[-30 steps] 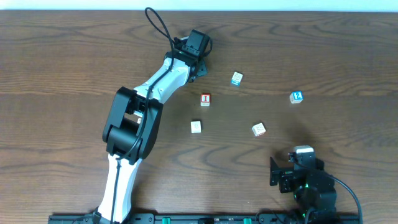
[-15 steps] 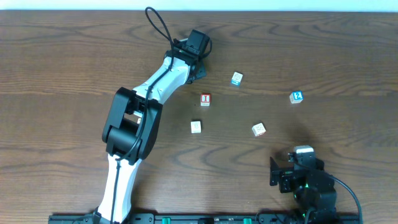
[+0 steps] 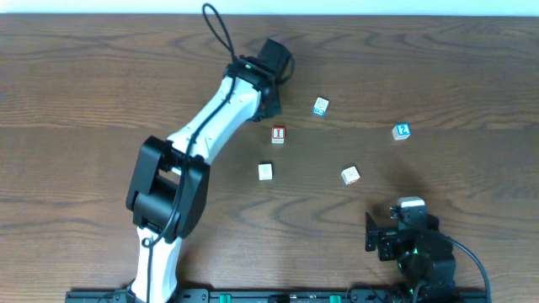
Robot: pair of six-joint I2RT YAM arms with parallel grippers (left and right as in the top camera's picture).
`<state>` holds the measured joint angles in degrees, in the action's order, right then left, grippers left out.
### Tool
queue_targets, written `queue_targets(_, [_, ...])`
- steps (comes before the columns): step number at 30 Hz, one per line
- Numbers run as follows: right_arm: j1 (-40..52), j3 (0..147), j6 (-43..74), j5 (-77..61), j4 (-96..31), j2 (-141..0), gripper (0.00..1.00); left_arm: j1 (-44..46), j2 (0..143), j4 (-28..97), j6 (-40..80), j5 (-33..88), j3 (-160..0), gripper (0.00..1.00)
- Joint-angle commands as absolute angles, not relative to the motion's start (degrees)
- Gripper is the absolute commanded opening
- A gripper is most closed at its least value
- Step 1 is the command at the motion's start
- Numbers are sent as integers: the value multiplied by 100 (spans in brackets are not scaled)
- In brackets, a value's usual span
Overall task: Spell out Ai2
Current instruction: 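Lift the 'A' block and carry it toward the 'I' block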
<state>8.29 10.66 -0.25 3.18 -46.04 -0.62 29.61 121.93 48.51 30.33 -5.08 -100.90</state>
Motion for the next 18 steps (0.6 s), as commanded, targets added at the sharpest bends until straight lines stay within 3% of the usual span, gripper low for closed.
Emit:
queue_targets(1, [790,1015,60,294,-4622,-32,99,3146,12077,5052,2902,-543,-10090,6])
queue_targets(10, [790,1015,60,294,-4622,-32,99,3190,11474,4934,3046,-611,-9356,6])
queue_targets(18, [790,1015,60,294,-4622,-32,99,3234,10602,3218,3041,-528,-7712,6])
